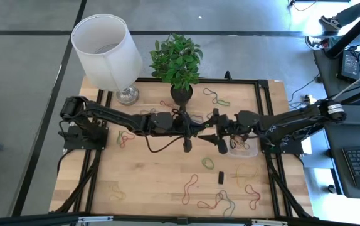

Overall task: Pick and place rubber bands into bin
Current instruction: Put the green rubber band into the transparent bin

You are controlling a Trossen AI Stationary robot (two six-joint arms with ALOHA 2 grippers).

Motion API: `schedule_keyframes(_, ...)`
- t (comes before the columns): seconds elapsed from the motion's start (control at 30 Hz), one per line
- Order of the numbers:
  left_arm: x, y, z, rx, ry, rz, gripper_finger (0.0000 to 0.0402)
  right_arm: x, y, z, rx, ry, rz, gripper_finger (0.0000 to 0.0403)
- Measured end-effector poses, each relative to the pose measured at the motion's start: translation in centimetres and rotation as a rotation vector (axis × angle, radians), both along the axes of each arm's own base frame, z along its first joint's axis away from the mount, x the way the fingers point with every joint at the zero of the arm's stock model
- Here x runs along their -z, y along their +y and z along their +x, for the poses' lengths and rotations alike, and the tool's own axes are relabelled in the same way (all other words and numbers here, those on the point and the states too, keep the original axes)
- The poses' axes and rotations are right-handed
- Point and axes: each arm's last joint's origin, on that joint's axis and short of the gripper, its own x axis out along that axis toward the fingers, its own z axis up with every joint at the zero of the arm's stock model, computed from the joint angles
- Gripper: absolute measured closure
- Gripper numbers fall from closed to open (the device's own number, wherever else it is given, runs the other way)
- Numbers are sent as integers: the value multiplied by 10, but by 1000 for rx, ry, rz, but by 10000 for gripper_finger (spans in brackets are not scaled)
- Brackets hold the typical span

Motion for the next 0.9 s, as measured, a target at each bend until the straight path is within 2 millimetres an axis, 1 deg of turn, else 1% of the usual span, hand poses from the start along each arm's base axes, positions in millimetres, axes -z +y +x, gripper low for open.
schedule_keyframes(0.07, 0, 0, 0, 1, -5, -1, 398, 2, 0, 1, 0, 10, -4, 197)
schedule_keyframes(0.13, 0, -2, 0, 4, -5, 0, 398, 2, 0, 1, 0, 11, -5, 230)
schedule_keyframes(0.23, 0, -2, 0, 5, -5, 0, 398, 2, 0, 1, 0, 11, -6, 290)
schedule_keyframes(0.33, 0, -2, 0, 6, -4, 0, 398, 2, 0, 1, 0, 11, -7, 361)
schedule_keyframes(0.37, 0, -2, 0, 5, -4, 0, 398, 2, 0, 1, 0, 12, -9, 381)
schedule_keyframes(0.4, 0, -2, 0, 4, -4, 0, 398, 2, 0, 1, -1, 12, -11, 390)
schedule_keyframes(0.57, 0, -2, 0, 0, -4, 0, 385, 2, 0, 1, 0, 18, -5, 390)
schedule_keyframes(0.67, 0, -2, 0, 1, -3, -6, 363, 4, 0, 1, 0, 44, -4, 398)
schedule_keyframes(0.77, 0, -2, 0, 0, -3, -18, 338, 6, 0, 1, 1, 63, 4, 394)
schedule_keyframes(0.9, -3, -2, -4, 1, 25, -8, 312, 2, 0, -4, 4, 67, 32, 395)
